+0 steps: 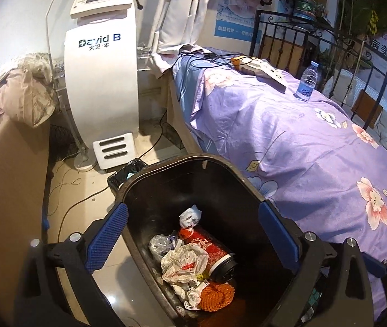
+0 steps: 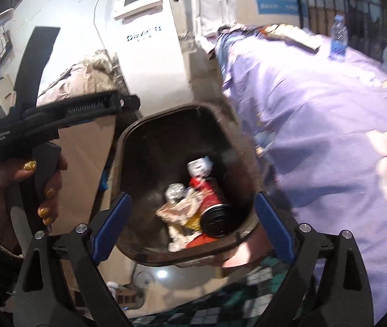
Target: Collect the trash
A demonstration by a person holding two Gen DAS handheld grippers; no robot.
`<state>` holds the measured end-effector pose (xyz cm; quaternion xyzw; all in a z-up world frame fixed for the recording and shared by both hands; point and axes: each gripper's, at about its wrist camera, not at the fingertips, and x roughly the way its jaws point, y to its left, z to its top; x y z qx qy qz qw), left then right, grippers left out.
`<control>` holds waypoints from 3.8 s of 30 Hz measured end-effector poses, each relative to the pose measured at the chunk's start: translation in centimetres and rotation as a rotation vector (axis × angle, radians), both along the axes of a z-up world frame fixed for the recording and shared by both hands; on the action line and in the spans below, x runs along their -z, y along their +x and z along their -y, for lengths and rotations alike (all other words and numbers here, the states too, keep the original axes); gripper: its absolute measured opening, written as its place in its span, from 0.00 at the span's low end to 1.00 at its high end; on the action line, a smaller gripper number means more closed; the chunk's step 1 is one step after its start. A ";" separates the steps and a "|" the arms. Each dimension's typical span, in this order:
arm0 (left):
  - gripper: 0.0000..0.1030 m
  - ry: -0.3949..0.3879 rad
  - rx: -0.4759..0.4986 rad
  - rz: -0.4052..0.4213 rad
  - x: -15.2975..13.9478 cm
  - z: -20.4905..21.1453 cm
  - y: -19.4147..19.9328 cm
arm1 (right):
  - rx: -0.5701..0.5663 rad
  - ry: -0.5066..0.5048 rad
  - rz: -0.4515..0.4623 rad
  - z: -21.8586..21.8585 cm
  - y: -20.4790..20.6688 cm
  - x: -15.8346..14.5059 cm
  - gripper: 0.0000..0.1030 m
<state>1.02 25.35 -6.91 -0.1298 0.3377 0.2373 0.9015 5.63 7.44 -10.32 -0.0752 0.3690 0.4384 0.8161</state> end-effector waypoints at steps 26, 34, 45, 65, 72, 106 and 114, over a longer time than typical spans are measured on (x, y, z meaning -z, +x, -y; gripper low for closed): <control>0.94 0.169 0.417 0.290 -4.6 21.6 -2.0 | 0.719 0.073 0.368 21.9 -7.2 -8.4 0.95; 0.94 0.210 0.386 0.307 -4.8 22.1 -3.8 | 0.743 0.065 0.427 21.9 -8.8 -9.0 0.95; 0.94 0.211 0.391 0.327 -4.9 22.4 -4.2 | 0.756 0.085 0.424 22.5 -9.4 -9.1 0.95; 0.94 0.196 0.384 0.315 -4.6 22.2 -4.1 | 0.761 0.078 0.405 22.6 -9.0 -8.8 0.95; 0.94 0.196 0.386 0.311 -4.5 22.1 -4.1 | 0.761 0.075 0.404 22.6 -9.0 -8.7 0.95; 0.94 0.194 0.384 0.307 -4.3 22.0 -4.0 | 0.757 0.073 0.392 22.4 -8.8 -8.4 0.95; 0.94 0.182 0.385 0.313 -4.0 21.9 -4.1 | 0.759 0.071 0.386 22.4 -8.8 -8.3 0.95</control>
